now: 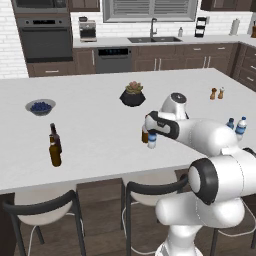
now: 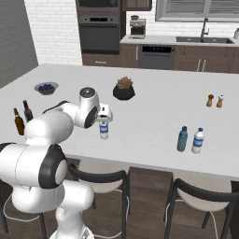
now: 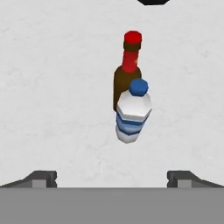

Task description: Move the plastic bottles in the middle to the plastics group, and the glass bottles in the middle to the glass group.

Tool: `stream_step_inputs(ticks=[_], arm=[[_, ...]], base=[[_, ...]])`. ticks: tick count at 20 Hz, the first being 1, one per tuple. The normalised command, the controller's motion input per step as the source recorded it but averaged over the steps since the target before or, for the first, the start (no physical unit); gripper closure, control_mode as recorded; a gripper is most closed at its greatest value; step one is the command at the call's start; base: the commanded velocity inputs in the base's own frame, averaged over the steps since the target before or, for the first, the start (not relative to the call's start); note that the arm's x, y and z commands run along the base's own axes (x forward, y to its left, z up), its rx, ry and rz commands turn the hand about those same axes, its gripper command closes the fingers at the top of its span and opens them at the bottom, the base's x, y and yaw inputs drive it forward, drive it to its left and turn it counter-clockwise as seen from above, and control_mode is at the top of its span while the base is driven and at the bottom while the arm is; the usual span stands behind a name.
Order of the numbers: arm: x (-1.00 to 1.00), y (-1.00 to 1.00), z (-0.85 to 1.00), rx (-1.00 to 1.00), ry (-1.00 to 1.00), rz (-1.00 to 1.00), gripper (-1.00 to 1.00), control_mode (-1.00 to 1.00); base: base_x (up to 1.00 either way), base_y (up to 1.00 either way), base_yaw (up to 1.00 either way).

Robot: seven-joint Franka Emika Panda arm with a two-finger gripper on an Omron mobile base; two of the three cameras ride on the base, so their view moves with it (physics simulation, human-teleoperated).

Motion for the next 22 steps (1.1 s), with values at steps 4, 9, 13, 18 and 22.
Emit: stream_step_inputs(ticks=[4,9,13,18,22], arm=[[0.0,0.0,0.0,0.0,0.0,0.0,-1.0,-1.0],[0.29,0.0,-0.12,-0.01,0.0,0.0,-1.0,-1.0],[0.27,0.0,-0.09,-0.01,0.0,0.0,-1.0,-1.0],[0.11,-0.05,-0.03,0.0,0.0,0.0,-1.0,-1.0],[0.06,-0.08,-0.06,0.0,0.0,0.0,-1.0,-1.0]], base=[[0.0,0.0,0.0],[0.0,0.0,0.0],[0.0,0.0,0.0],[0.0,0.0,0.0],[0.0,0.0,0.0]])
